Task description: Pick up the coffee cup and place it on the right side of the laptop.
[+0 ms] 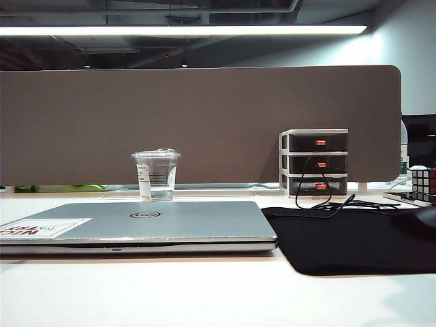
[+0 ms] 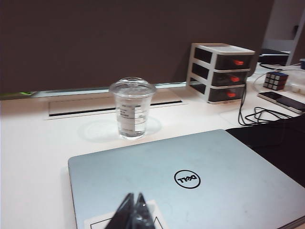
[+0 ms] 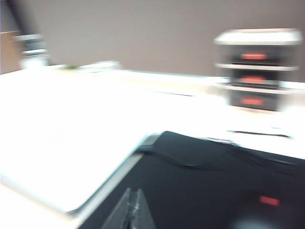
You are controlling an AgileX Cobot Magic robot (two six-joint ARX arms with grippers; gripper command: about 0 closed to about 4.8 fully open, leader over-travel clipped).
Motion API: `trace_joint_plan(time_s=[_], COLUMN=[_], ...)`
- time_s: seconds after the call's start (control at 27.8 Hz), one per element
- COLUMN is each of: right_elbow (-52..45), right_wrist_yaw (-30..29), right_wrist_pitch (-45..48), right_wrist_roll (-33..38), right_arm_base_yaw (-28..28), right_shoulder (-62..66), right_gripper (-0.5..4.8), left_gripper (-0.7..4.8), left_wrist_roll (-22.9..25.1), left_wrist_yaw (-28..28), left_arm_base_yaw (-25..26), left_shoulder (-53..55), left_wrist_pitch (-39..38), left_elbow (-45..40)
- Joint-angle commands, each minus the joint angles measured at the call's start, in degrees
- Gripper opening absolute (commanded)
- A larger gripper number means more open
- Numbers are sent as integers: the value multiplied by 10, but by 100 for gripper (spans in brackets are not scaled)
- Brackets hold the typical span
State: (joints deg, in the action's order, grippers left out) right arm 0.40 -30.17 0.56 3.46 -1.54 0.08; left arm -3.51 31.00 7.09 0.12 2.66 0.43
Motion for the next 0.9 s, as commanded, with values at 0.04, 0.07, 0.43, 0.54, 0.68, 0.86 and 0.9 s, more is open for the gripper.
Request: trace_joint_plan(time_s=[0.04,0.07,0.43,0.54,0.68,0.86,0.9], right_elbow=[-3,-3,-3,-3,-3,-4,-4], right_wrist_yaw=[-75,-75,-75,-75,-75,-75,-75], right_wrist_pitch=[8,8,10,10,10,10,10], right_wrist_roll=[1,2,2,2,2,2,2], right_arm_base_yaw=[0,0,0,0,0,0,0], right_shoulder=[-1,-1,-1,-1,-1,-1,-1], right_gripper=[-1,-1,-1,-1,-1,-1,-1], left_gripper=[-4,-4,13,139,169,280,290], left_wrist_roll=[-7,-18,-137,-152,-191,-190,-190], left_wrist_yaw=[12,12,-33,-48,-107,-115,-120], left_arm_base_yaw=[1,1,1,1,1,1,1], left_shoulder=[0,0,0,0,0,0,0], left_wrist_pitch=[9,9,27,93,103,113,114], left_elbow=[1,0,0,2,17,28,28])
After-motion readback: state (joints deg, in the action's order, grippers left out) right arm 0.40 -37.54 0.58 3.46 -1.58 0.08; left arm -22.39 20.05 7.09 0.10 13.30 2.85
